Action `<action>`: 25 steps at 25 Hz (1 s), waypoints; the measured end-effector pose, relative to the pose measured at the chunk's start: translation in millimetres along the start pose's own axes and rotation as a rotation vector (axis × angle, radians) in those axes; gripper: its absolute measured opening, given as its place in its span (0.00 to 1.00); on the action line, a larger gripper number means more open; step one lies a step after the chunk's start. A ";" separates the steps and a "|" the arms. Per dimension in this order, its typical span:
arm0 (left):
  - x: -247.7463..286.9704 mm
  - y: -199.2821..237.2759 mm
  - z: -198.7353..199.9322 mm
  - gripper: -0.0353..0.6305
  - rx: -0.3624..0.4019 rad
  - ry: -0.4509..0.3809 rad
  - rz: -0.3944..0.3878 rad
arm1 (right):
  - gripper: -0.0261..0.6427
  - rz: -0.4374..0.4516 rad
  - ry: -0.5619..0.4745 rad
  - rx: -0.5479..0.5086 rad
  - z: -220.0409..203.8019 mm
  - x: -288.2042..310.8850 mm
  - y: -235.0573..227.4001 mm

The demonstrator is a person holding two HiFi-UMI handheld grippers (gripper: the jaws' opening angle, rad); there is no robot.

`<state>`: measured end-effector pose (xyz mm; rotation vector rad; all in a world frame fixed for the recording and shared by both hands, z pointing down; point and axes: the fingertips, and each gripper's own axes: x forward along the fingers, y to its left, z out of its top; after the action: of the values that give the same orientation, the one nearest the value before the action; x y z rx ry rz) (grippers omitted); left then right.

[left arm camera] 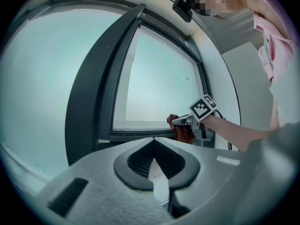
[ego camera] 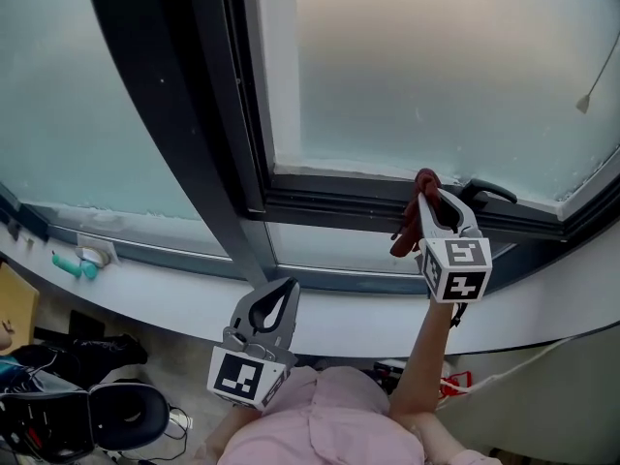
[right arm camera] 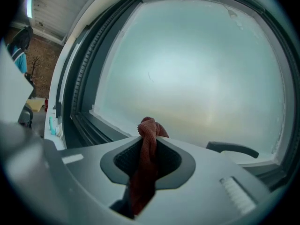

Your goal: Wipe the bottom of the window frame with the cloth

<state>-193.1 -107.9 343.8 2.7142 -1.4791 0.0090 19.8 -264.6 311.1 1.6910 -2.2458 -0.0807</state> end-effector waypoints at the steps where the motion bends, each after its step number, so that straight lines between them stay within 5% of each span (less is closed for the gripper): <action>1: -4.9 6.9 0.9 0.05 0.000 0.004 0.004 | 0.16 0.018 -0.029 0.023 7.1 -2.6 12.0; 9: -40.1 42.1 -1.3 0.05 -0.009 0.026 -0.014 | 0.15 0.249 -0.119 0.108 43.6 5.1 140.3; 18: -77.2 75.5 -3.6 0.05 0.003 0.015 -0.006 | 0.15 0.321 -0.129 0.035 67.8 39.4 234.1; 25: -94.0 93.7 -7.1 0.05 0.005 0.026 0.023 | 0.15 0.284 -0.066 -0.014 51.9 64.4 253.1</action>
<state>-322.7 -79.3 352.0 2.6901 -1.5060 0.0493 -245.2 -258.5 337.0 1.3638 -2.5034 -0.0856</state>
